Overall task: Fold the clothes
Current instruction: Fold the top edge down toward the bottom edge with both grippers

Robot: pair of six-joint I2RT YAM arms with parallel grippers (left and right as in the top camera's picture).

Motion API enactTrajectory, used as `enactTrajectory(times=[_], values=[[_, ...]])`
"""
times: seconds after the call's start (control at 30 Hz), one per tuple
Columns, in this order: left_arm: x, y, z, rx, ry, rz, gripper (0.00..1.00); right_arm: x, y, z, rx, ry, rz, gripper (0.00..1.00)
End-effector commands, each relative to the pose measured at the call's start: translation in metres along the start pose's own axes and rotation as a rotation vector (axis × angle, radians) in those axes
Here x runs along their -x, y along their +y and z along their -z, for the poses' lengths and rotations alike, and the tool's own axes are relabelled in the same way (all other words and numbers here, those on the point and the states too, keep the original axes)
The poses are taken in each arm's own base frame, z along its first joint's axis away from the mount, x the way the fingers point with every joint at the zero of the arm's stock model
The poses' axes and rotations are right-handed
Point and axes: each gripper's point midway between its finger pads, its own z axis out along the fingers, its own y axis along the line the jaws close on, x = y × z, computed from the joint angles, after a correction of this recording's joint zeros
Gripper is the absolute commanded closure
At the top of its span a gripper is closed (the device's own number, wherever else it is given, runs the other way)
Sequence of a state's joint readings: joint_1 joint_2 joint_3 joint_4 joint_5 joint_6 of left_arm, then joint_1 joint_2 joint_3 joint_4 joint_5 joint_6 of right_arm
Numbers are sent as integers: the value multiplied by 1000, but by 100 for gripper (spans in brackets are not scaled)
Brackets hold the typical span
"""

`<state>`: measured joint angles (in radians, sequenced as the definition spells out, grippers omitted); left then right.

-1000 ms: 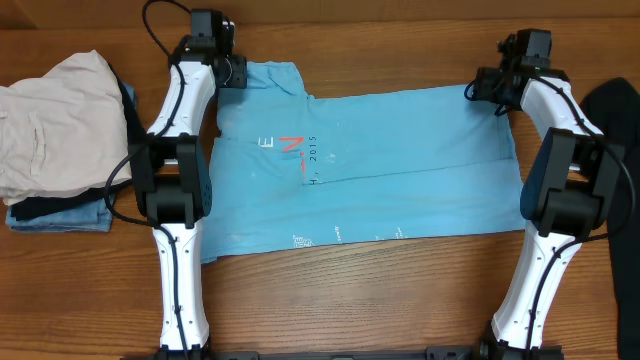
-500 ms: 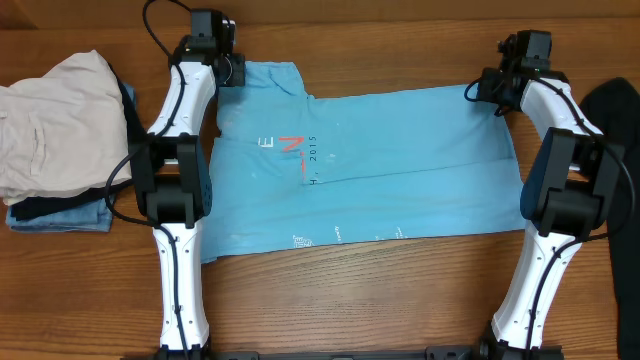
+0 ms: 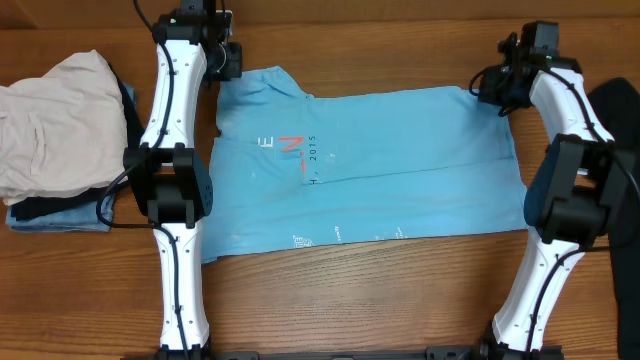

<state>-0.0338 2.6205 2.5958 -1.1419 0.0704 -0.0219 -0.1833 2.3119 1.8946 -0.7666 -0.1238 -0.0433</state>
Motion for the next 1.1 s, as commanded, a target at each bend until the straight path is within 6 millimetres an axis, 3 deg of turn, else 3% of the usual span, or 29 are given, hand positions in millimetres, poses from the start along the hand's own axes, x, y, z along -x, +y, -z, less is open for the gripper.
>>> enactTrajectory(times=[0.0, 0.13, 0.33, 0.47, 0.67, 0.77, 0.93, 1.0, 1.07], values=[[16, -20, 27, -46, -61, 10, 96, 38, 1, 60, 3, -131, 20, 96], [3, -31, 31, -69, -6, 4, 96, 28, -6, 76, -4, -94, 18, 96], [-18, -33, 90, -62, 58, 59, 96, 7, -23, 118, -23, -32, -35, 96], [-29, -39, 135, -63, 68, 123, 96, -16, -27, 122, 9, 58, -79, 96], [-73, -42, 164, -35, 224, 189, 96, -43, -24, 126, 21, 169, -104, 96], [-71, -45, 173, -42, 205, 205, 96, -56, -26, 129, 15, 223, -118, 96], [-72, -47, 224, -55, 116, 213, 96, -67, -28, 138, 31, 261, -150, 96], [-87, -47, 233, -50, 143, 223, 96, -64, -25, 146, 33, 242, -169, 96], [-121, -43, 239, -20, 219, 231, 96, -64, -22, 163, 27, 228, -216, 96]])
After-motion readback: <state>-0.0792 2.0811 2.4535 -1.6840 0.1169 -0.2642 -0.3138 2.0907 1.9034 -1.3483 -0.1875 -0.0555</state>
